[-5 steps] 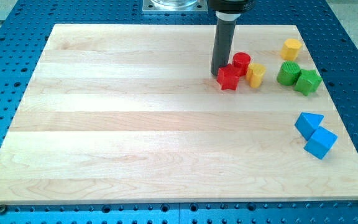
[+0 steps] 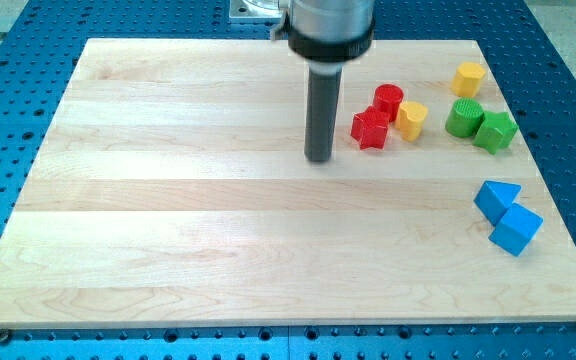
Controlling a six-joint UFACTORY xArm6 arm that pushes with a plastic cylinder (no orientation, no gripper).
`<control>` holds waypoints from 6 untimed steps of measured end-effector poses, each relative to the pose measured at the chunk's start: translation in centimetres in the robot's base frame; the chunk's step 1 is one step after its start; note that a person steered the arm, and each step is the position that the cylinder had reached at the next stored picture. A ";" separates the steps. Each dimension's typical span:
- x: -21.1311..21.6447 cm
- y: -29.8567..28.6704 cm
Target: Point your arm at the bottom right side of the board
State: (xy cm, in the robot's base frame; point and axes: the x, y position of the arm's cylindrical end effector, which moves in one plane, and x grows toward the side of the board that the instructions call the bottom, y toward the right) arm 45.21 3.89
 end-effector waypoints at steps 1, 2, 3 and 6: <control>8.3 1.1; 12.8 7.5; 15.1 15.6; 12.8 22.5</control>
